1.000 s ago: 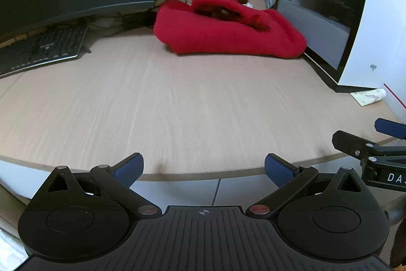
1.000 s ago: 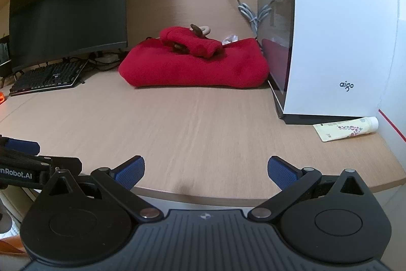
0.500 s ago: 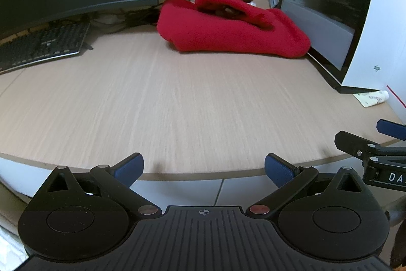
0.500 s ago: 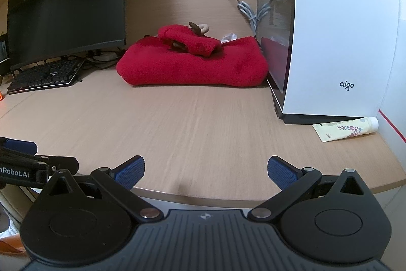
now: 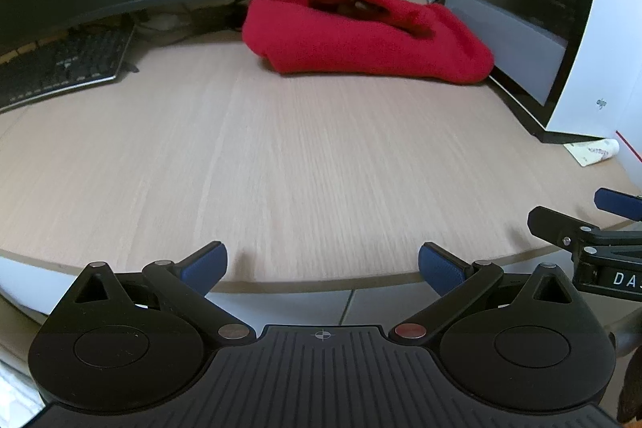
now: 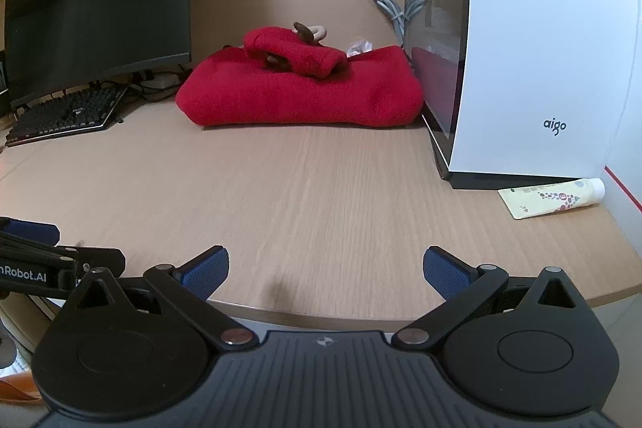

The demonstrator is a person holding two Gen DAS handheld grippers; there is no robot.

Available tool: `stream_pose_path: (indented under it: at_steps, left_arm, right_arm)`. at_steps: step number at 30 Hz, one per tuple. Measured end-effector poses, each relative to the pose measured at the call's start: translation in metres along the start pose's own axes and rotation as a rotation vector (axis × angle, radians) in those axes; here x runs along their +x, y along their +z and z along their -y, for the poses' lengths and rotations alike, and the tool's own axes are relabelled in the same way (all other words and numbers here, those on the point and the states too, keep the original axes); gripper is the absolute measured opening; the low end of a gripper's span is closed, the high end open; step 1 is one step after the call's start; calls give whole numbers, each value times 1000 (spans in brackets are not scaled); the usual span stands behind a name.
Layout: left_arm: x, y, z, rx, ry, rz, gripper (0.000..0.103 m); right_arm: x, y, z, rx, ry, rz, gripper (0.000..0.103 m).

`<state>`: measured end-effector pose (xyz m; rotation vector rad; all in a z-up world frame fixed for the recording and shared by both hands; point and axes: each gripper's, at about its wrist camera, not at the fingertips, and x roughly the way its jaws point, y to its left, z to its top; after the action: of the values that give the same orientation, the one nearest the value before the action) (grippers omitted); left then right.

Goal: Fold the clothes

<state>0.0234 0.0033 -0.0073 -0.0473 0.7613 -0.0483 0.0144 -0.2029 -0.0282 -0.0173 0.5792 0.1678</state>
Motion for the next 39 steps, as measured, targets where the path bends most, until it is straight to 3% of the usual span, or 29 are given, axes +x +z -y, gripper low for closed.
stream_pose_path:
  at_steps: [30,32,39]
  left_arm:
    - [35,25,-16,5,-90,-12,103]
    - [40,34,-24,5,-123,-24,103]
    - [55,101,-71,26,-394,-66,103]
  right_arm:
    - [21,16,-1,3,-97,-56,103]
    - [22,21,-3,27,-114,-66,103]
    - [10,54,-23,174,-156,-75,103]
